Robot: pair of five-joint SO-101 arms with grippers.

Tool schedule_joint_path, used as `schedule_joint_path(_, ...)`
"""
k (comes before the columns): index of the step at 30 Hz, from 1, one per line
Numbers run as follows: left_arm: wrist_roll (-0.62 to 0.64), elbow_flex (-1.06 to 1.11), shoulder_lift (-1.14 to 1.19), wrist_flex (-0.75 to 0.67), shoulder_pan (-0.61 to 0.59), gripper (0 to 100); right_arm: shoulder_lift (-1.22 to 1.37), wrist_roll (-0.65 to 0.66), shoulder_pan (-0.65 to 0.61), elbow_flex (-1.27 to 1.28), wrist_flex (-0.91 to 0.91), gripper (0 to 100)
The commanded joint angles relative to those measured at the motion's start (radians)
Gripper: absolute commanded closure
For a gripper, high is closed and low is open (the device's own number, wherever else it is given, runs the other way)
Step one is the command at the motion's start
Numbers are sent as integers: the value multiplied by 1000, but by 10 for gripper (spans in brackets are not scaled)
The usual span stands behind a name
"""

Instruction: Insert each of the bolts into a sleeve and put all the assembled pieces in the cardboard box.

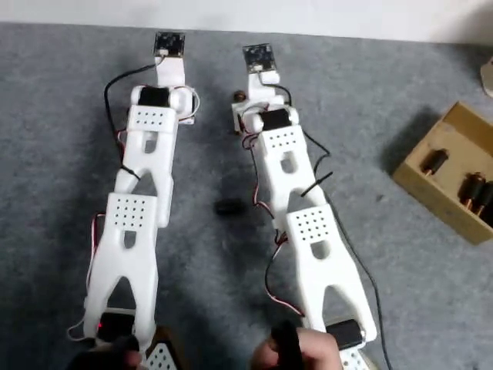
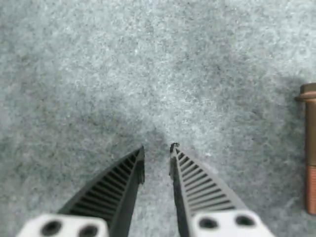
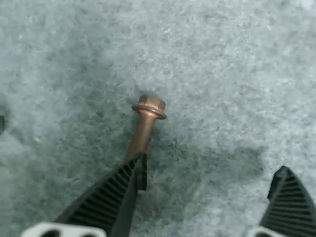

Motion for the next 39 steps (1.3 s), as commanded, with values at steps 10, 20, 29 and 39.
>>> schedule_joint_path(10, -2, -39, -38, -5, -8, 909, -28, -18, -7, -65, -28, 625)
schedule_joint_path(20, -2, -39, -36, -5, -8, 909, -27, -74, -7, -145, -24, 625)
schedule_joint_path(29, -2, -39, -36, -5, -7, 909, 7, -78, -8, -111, -27, 625)
schedule_joint_path(39, -2, -39, -36, -5, -7, 909, 28, -78, -8, -90, 2, 625)
